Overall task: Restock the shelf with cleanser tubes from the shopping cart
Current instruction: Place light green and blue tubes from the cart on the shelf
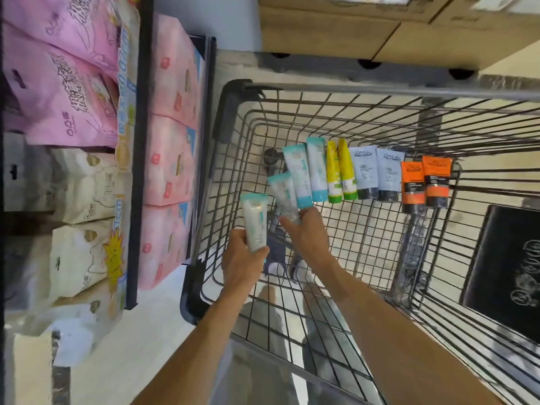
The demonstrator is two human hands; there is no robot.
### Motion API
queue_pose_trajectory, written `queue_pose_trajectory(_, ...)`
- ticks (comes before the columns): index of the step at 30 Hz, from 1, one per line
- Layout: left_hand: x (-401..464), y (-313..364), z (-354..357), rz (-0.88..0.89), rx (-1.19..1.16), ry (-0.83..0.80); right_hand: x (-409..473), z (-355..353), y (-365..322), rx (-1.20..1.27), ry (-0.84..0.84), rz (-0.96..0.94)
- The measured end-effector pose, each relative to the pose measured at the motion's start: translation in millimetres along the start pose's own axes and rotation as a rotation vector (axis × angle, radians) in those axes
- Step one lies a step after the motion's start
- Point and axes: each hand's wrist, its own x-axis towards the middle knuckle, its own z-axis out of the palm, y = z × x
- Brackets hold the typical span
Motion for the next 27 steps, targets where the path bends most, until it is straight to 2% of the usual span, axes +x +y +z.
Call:
queue_pose_trajectory(4,5,-6,-2,0.008,-0.069,-0.003,3,12,1,-0.012,0.099,0.036)
queue_pose_trajectory(9,5,-6,0,0.031,-0.117,0.005,-4,-2,15,0.004,-0.091,0.01)
queue_pose_trajectory(13,1,-3,-3,0.03,-0.104,-0.008,-27,-28,32,0.086,-0.162,0.029)
queue_pose_trajectory(16,-9,3,-5,0.057,-0.074,-0.033,-48,-52,34,0.045,-0.139,0.013)
queue_pose_trajectory(20,-37,20,-11,0.139,-0.057,-0.062,-79,-88,27,0.11,-0.068,0.0)
queue_pose_trajectory(27,-110,53,-36,0.285,-0.165,-0.135,-165,-154,-11,0.142,0.003,-0.112)
